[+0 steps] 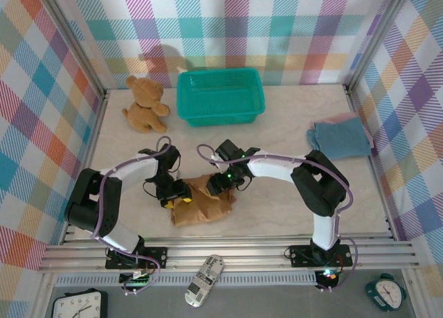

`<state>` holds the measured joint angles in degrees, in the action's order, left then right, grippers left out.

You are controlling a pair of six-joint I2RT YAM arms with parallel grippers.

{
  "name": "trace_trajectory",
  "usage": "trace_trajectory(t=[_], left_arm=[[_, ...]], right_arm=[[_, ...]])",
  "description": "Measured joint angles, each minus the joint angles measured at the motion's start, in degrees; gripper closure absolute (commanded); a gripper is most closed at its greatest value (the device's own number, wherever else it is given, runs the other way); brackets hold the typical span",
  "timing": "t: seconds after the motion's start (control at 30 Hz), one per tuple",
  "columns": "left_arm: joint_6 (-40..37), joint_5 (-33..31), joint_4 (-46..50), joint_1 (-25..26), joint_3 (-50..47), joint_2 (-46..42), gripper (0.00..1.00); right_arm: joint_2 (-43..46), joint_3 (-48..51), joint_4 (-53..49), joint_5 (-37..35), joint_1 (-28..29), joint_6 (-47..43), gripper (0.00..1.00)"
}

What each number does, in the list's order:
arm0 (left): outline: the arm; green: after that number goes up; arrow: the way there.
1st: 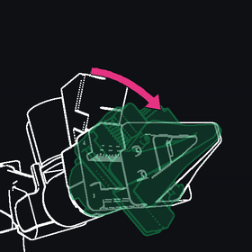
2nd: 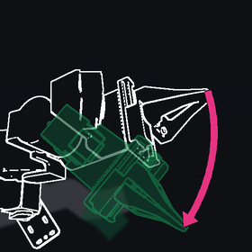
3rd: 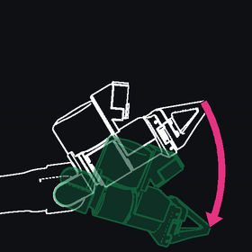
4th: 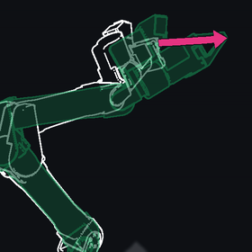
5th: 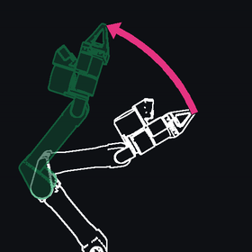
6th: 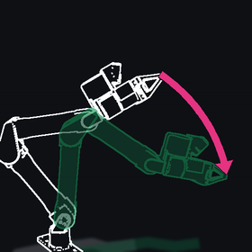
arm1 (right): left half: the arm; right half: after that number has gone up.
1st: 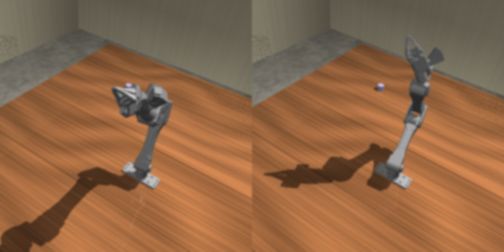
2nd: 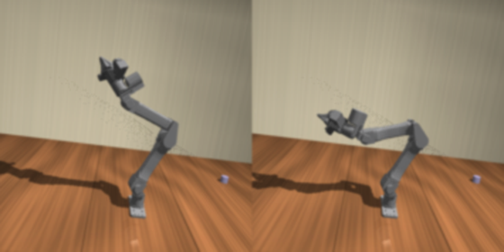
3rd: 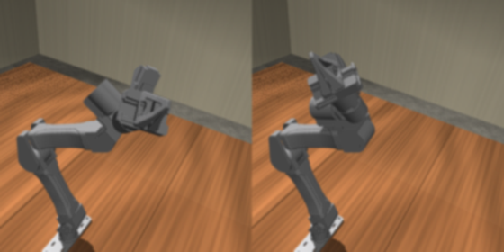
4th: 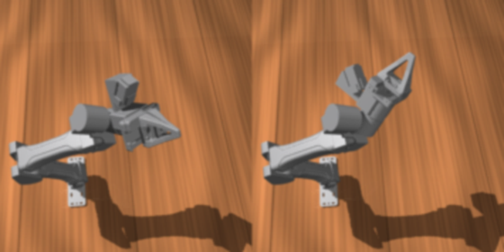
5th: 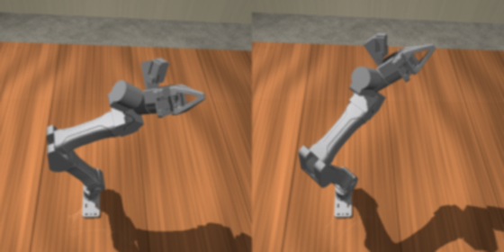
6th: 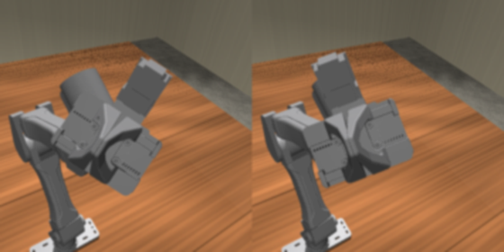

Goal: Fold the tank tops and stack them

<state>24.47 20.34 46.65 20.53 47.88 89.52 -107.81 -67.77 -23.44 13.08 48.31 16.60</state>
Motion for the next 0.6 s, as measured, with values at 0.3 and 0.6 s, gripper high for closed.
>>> trace_trajectory(t=[0.3,0.6], left_arm=[[-0.2,-0.1,-0.3,0.0,-2.2,-0.2,0.52],[-0.2,2.8,1.5,0.1,0.0,2.7,0.95]], right_arm=[[-1.9,-4.1,-2.1,0.6,3.5,1.6,0.53],[-4.0,-3.9,-1.1,3.6,2.0,3.5,0.95]])
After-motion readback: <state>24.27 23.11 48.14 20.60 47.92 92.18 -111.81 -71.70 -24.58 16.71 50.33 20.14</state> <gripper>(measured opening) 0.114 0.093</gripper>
